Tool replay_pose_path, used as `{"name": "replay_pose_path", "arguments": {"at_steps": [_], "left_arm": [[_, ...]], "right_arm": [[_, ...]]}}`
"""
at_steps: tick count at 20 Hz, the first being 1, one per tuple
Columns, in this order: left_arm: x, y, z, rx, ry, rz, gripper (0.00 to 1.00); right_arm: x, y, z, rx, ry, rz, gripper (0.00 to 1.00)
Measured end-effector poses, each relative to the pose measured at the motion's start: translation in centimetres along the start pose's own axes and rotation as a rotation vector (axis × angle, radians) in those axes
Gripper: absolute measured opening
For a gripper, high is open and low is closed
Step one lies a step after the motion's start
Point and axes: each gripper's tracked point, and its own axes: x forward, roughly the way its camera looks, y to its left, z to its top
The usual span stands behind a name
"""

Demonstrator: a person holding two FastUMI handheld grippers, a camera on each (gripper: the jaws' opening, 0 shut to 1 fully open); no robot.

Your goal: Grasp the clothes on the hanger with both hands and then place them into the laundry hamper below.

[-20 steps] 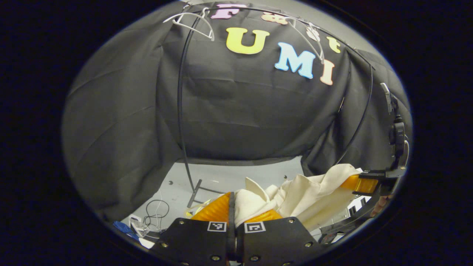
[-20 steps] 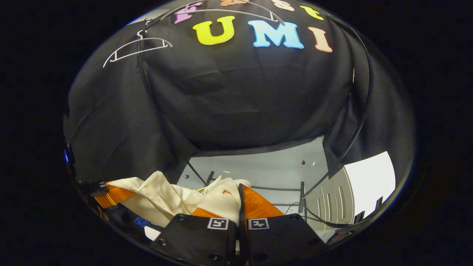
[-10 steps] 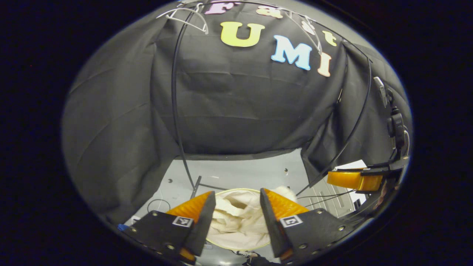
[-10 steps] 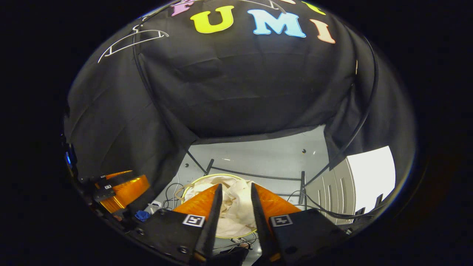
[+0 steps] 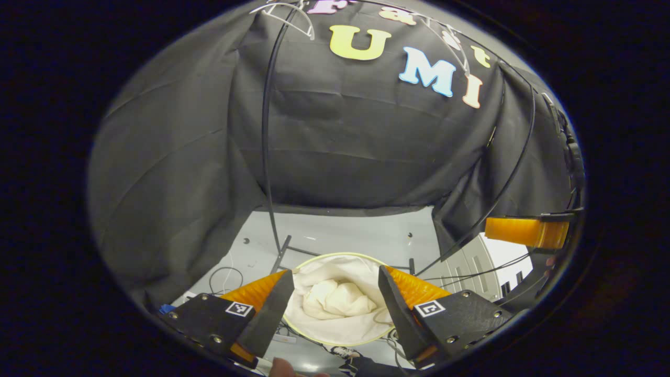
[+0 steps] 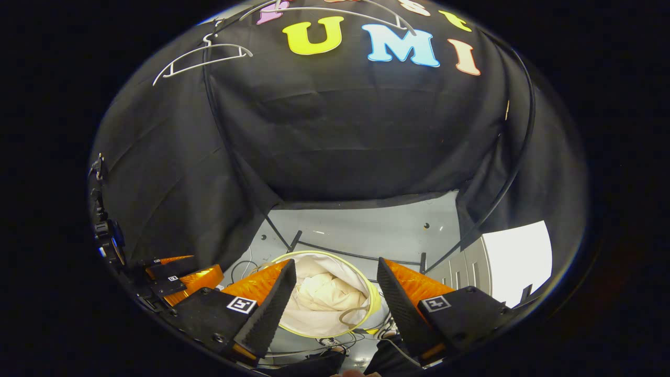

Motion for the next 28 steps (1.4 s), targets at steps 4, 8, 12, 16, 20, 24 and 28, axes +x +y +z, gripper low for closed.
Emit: {"name": "replay_pose_path", "arguments": {"at_steps": [4,8,12,16,20,24,28], "left_arm": [[-2.0,0.6,2.6,0.070,-0.057,0.058,0.94],[-4.8,-2.1,4.9,0.090,-0.114,0.090,0.95],[-7.1,-8.0,7.0,0.085,-0.165,0.076,0.96],[-9.6,-14.0,10.8,0.148,-0.252,0.040,0.95],[-13.5,-19.5,15.3,0.158,-0.376,0.025,0.94],[-18.6,-23.7,21.3,0.137,-0.563,0.044,0.94],[-24.2,-26.8,24.5,0.059,-0.722,0.070,0.94]], "right_arm": [[-1.4,-2.9,1.2,0.009,-0.053,-0.030,0.98],[-2.0,-5.7,1.4,0.029,-0.075,-0.022,0.98],[-4.9,-9.9,3.0,0.010,-0.156,-0.031,0.98],[-7.3,-14.4,3.5,0.030,-0.211,-0.037,0.98],[-11.6,-19.0,6.1,0.068,-0.323,-0.068,0.98],[-17.2,-23.5,10.1,0.075,-0.514,-0.117,0.98],[-22.7,-27.1,14.3,0.109,-0.687,-0.107,0.98]]}}
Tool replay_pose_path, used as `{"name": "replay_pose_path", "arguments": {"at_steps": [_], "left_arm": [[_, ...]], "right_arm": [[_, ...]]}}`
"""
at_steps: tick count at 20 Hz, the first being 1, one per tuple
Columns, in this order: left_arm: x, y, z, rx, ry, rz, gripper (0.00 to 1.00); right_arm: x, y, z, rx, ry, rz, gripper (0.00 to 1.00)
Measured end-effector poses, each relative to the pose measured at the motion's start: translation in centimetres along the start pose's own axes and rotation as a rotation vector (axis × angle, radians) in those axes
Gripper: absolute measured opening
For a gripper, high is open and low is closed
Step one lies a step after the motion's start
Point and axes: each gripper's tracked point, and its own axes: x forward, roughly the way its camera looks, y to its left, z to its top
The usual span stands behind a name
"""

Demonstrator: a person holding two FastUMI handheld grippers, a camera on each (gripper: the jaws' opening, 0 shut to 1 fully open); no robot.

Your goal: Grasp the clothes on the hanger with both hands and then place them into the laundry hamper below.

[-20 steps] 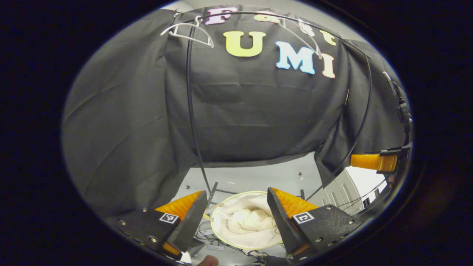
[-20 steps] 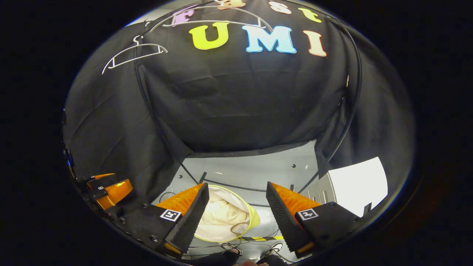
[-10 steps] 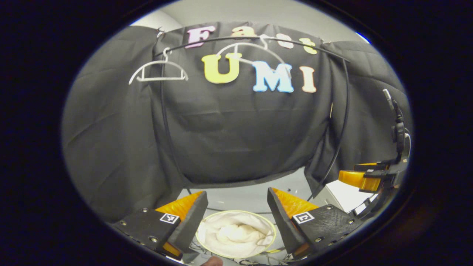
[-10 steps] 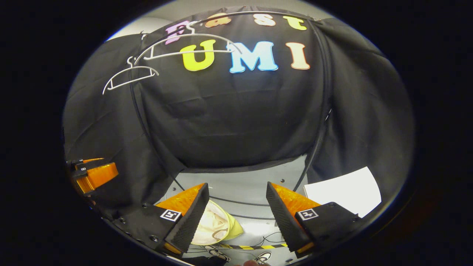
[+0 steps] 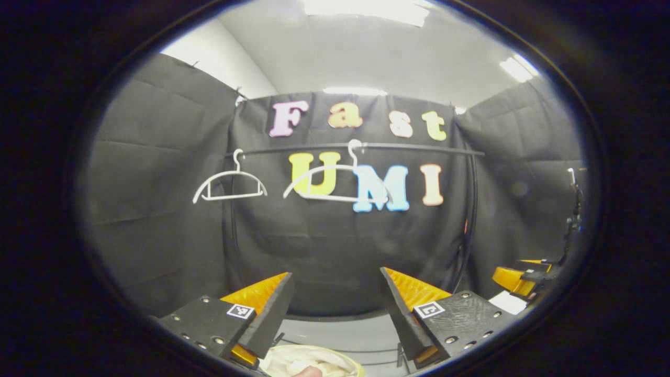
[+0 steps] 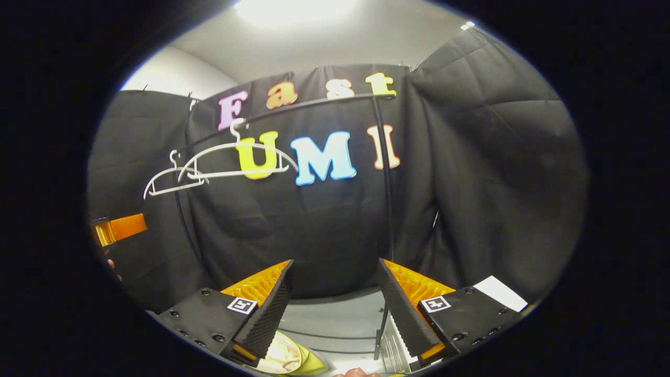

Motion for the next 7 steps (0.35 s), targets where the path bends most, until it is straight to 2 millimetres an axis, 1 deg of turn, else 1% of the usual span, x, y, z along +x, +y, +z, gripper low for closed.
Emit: {"name": "replay_pose_path", "arguments": {"at_steps": [2,3,4,6,7], "left_arm": [[-1.8,-0.4,2.1,-0.063,-0.035,0.037,0.94],[-2.1,0.2,3.0,-0.087,-0.051,0.057,0.94],[-2.5,1.0,3.9,-0.104,-0.068,0.076,0.94],[-3.5,2.0,5.4,-0.115,-0.096,0.103,0.94],[-4.2,2.5,6.1,-0.107,-0.105,0.109,0.94]], "right_arm": [[-0.8,-1.0,3.0,0.039,-0.086,0.008,0.98],[-1.0,-1.5,4.2,0.050,-0.113,0.007,0.95],[-1.1,-2.0,5.0,0.060,-0.130,0.003,0.98],[-1.8,-2.4,6.0,0.084,-0.151,-0.006,0.98],[-2.3,-2.4,6.1,0.090,-0.157,-0.013,0.98]]}}
